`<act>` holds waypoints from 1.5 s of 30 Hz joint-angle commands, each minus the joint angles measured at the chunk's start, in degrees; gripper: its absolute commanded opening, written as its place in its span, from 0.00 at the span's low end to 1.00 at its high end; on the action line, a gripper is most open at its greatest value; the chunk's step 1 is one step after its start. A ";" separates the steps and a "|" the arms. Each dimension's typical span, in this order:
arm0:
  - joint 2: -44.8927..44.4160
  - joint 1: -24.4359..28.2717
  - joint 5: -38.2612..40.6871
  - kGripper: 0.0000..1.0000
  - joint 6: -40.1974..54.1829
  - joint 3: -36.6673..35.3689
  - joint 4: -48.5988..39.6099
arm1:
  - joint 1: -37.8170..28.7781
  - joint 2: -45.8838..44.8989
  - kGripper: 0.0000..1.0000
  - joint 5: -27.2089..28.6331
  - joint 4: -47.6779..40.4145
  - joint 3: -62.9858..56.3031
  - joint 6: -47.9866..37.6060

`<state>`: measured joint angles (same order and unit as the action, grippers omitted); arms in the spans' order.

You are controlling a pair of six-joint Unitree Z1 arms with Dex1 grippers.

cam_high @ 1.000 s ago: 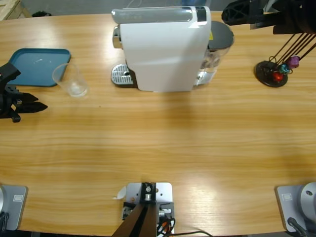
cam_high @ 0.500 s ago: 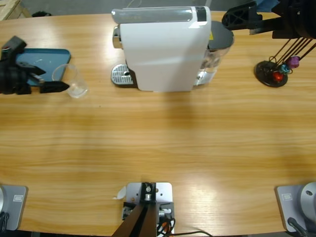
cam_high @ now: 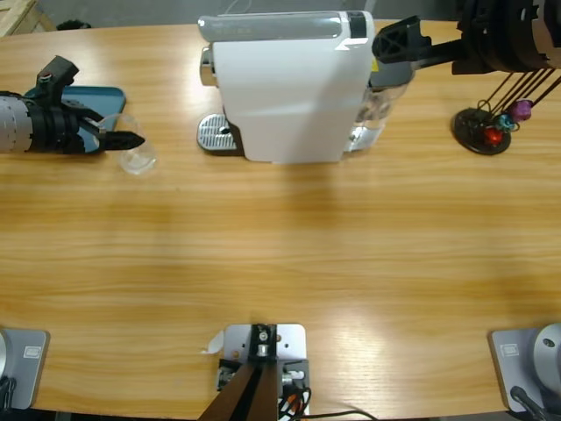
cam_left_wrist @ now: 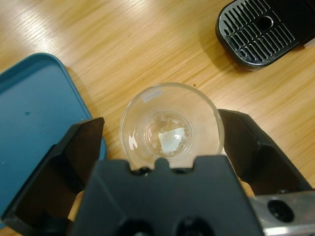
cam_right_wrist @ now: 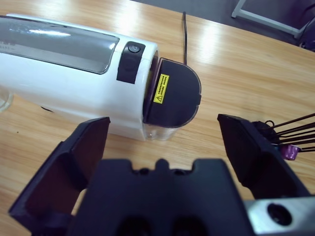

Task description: Pour coffee

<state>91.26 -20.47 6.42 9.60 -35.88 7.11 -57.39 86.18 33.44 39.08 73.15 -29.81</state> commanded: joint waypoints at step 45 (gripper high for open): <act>17.62 -2.91 21.79 0.00 30.83 -28.28 -20.14 | 4.57 1.01 1.00 -1.27 -0.06 -2.31 0.98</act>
<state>103.98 -21.58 25.73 39.94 -62.27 -12.95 -53.39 86.79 33.01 39.09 73.04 -29.80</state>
